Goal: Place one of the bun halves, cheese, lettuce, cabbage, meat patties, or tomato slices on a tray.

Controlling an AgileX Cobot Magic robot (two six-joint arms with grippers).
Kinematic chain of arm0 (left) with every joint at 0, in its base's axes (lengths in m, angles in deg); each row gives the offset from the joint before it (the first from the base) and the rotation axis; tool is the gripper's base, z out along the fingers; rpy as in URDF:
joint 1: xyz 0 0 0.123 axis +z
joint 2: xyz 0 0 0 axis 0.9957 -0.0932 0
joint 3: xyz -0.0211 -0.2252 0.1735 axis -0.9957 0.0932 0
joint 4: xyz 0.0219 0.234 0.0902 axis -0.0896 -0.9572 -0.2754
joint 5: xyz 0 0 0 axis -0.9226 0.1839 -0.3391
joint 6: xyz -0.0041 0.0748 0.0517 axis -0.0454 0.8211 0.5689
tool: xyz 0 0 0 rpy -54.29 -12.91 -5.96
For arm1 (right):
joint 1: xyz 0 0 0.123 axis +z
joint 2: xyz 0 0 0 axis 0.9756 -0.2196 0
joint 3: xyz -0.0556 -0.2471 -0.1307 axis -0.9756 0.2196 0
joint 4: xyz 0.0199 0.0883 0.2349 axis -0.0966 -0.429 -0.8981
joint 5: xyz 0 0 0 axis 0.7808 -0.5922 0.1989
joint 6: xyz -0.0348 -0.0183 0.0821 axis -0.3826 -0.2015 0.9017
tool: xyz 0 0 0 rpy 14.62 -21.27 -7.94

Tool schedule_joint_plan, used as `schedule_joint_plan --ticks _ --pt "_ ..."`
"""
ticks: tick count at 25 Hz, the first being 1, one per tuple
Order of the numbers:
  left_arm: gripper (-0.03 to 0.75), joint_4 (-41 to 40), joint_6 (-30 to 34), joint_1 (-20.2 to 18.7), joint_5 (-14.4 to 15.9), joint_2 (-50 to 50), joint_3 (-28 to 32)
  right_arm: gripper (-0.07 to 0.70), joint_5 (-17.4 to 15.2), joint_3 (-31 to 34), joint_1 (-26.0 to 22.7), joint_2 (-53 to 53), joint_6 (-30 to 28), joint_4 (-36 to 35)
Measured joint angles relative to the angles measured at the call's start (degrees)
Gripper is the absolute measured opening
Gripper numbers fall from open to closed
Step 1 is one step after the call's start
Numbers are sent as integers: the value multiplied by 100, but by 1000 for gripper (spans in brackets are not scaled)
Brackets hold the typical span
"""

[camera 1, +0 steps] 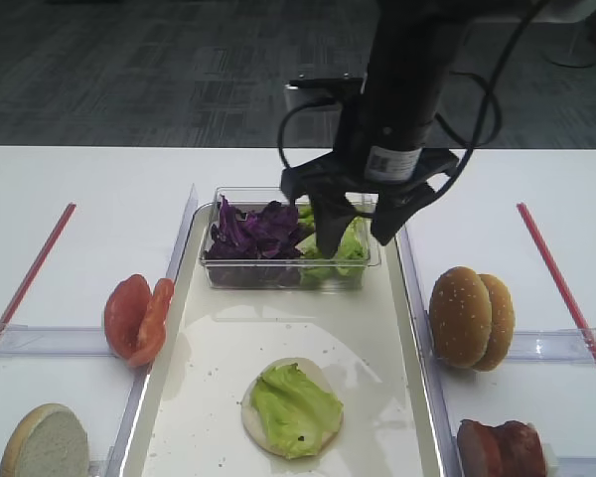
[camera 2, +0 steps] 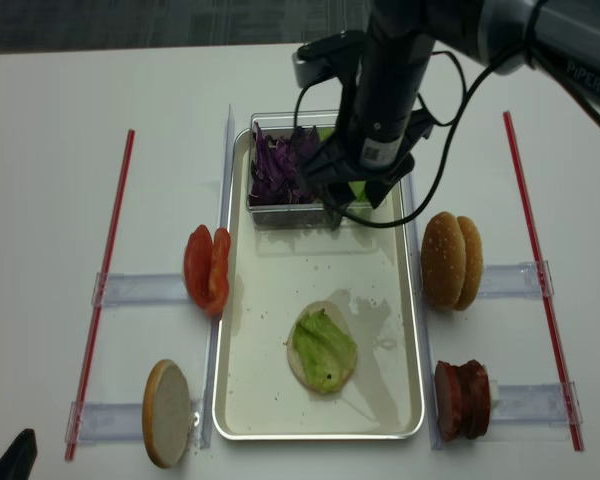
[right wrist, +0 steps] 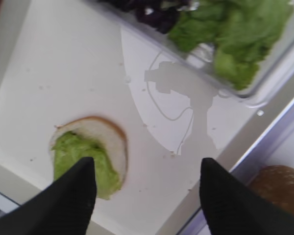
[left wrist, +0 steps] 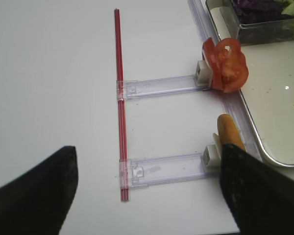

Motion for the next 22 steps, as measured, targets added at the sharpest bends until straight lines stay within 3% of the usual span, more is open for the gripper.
schedule_joint_plan --ticks 22 --pt "545 0 0 0 0 0 0 481 0 0 -2900 0 -48 691"
